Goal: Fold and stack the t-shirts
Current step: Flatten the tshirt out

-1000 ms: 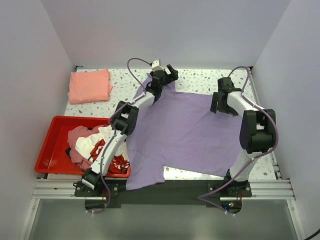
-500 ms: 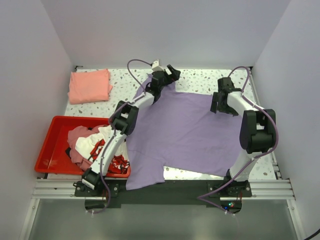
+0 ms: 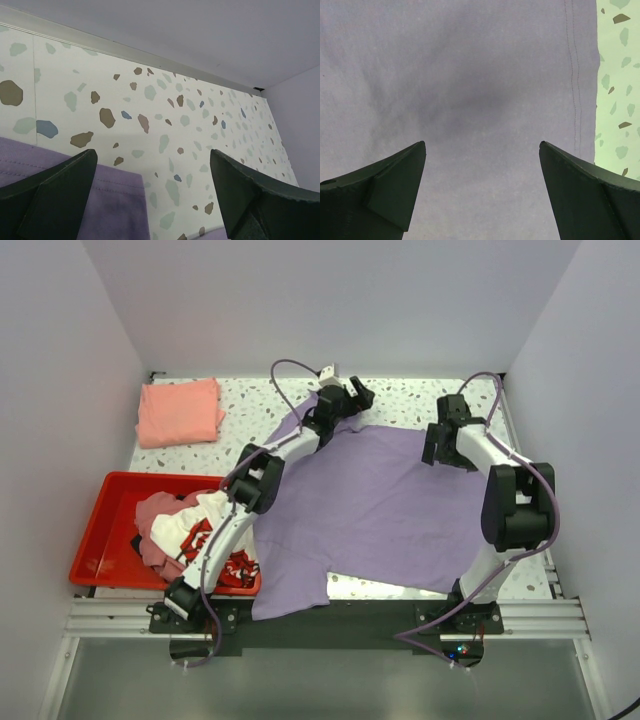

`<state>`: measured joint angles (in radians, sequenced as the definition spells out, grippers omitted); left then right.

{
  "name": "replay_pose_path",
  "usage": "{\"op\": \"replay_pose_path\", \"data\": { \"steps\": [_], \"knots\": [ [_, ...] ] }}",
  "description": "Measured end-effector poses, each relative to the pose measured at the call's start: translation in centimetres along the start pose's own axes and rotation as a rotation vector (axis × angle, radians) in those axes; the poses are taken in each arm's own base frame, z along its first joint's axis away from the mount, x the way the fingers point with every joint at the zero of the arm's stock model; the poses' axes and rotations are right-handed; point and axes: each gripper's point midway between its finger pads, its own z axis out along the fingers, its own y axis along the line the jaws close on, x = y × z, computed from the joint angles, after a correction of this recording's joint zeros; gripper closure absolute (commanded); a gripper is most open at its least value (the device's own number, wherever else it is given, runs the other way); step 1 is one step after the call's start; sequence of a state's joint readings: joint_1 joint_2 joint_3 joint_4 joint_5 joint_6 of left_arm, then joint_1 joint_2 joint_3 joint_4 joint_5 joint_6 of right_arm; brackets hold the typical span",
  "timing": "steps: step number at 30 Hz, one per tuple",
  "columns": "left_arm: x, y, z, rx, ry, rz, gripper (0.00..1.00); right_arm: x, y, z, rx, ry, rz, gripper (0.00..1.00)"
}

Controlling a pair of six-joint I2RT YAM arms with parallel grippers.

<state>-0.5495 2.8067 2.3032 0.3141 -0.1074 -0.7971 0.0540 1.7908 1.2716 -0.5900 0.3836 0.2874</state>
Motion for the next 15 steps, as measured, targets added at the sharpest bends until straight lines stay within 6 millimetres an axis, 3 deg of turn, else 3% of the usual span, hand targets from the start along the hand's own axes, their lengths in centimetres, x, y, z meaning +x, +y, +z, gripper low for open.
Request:
{"op": "replay_pose_path", "data": {
  "steps": [10,15],
  "knots": [
    [-0.8,0.6,-0.5,-0.033,0.017,0.072,0.00,0.2,0.1,0.0,-0.006,0.005,-0.001,0.01],
    [-4.0,1.0,-4.2,-0.093,0.033,0.161,0.00,0.2,0.1,0.0,-0.007,0.004,-0.001,0.01]
  ]
}}
